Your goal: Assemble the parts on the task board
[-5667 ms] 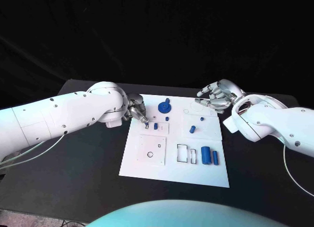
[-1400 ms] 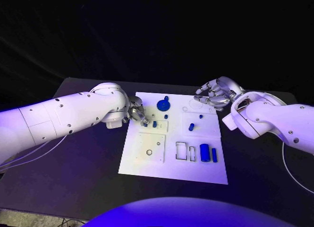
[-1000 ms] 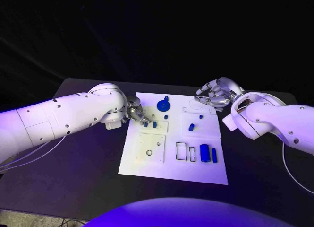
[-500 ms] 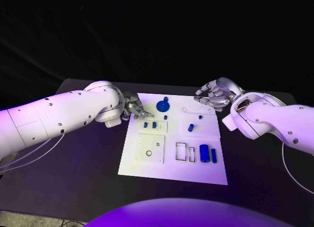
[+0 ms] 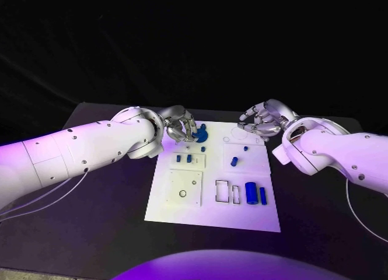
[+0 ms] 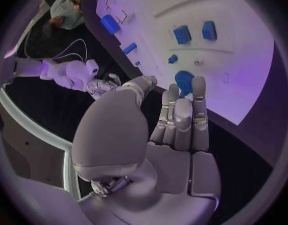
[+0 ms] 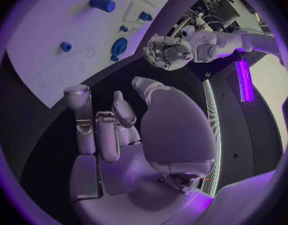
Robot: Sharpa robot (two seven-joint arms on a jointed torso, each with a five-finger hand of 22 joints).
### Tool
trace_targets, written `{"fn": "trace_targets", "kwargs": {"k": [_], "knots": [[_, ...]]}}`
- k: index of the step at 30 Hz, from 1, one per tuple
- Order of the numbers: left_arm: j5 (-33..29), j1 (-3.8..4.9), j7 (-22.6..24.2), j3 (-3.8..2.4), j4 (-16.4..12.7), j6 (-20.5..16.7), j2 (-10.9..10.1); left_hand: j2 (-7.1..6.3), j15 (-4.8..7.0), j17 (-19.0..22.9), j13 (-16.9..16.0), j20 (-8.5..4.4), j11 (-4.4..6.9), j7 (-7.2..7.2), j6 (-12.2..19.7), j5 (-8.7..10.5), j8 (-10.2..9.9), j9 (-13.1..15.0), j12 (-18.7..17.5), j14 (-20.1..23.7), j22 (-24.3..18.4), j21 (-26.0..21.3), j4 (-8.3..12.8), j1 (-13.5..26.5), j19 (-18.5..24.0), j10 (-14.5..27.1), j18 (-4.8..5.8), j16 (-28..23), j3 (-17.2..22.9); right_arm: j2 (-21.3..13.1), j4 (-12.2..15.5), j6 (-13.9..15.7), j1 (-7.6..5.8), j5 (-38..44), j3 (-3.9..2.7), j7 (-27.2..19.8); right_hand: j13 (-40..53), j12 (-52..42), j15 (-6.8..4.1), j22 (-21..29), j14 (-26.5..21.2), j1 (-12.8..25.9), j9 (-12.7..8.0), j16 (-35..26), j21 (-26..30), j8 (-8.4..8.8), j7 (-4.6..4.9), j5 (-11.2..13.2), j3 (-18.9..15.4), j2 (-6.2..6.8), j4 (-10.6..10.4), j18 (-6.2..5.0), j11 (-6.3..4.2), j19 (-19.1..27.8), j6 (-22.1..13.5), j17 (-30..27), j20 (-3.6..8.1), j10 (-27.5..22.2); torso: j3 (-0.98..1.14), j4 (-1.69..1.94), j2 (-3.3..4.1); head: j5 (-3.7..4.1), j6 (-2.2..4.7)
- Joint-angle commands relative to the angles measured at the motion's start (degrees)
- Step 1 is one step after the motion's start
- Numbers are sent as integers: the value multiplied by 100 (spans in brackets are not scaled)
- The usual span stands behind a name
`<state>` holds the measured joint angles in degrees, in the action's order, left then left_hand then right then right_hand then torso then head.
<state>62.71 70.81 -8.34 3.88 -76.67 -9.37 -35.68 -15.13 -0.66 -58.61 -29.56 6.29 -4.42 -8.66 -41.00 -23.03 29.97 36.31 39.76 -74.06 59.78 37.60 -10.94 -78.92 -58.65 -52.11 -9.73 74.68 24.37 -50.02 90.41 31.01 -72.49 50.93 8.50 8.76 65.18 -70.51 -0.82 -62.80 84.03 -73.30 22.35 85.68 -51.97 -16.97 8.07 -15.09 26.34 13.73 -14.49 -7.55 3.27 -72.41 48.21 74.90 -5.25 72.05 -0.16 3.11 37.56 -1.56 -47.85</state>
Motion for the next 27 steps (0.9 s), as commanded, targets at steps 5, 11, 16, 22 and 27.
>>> {"fn": "trace_targets", "kwargs": {"k": [5,11,16,22,27], "knots": [[1680,-32,1082,96,204,-348,264,-103,1,195,481,53,5,79,-120,412,-303,-472,-387,122,107,-41,208,-119,3,110,-50,-17,195,27,-30,-89,4,105,0,-280,-607,515,3,640,58,13,35,-420,988,-126,-8,-1,165,72,67,-225,-4,447,-31,-118,-6,-424,-6,-6,12,12,35],[2399,-51,1047,161,450,-89,504,-120,9,207,752,48,-8,141,-167,634,-461,-695,-615,35,182,-44,288,-59,-6,159,-55,76,180,39,-29,-69,4,104,0,-344,-727,610,11,907,19,23,38,-478,1400,-148,-3,-4,210,74,95,-288,2,645,-37,-192,-14,-508,-8,-5,21,15,52],[2710,-57,1003,201,602,134,636,-123,-17,96,919,61,-37,83,-257,574,-515,-807,-750,-111,257,-8,334,-7,-46,183,-49,214,172,58,-36,-18,4,76,0,-376,-1853,1581,54,1085,-454,83,48,-1114,1744,-214,29,-14,340,101,164,-282,38,914,-85,-1055,-64,-1369,-6,-20,27,13,70],[2829,-60,971,224,704,444,757,-105,-26,100,1086,72,-58,87,-383,584,-564,-904,-913,-153,317,3,362,40,-55,238,-51,269,163,86,-51,12,4,55,0,-397,-2276,1905,86,1307,-799,161,58,-1731,2067,-304,48,-9,454,131,266,-289,60,993,-146,-1729,-100,-1518,-4,-46,58,13,73],[2847,-61,941,227,749,562,814,-96,-29,85,1129,75,-61,82,-417,623,-586,-935,-943,-174,337,10,366,54,-62,221,-51,295,163,96,-46,33,4,52,0,-403,-2428,2018,99,1426,-987,200,57,-2115,2228,-343,57,-10,504,134,315,-289,74,1008,-175,-2116,-117,-1559,-5,-43,52,46,67]]}}
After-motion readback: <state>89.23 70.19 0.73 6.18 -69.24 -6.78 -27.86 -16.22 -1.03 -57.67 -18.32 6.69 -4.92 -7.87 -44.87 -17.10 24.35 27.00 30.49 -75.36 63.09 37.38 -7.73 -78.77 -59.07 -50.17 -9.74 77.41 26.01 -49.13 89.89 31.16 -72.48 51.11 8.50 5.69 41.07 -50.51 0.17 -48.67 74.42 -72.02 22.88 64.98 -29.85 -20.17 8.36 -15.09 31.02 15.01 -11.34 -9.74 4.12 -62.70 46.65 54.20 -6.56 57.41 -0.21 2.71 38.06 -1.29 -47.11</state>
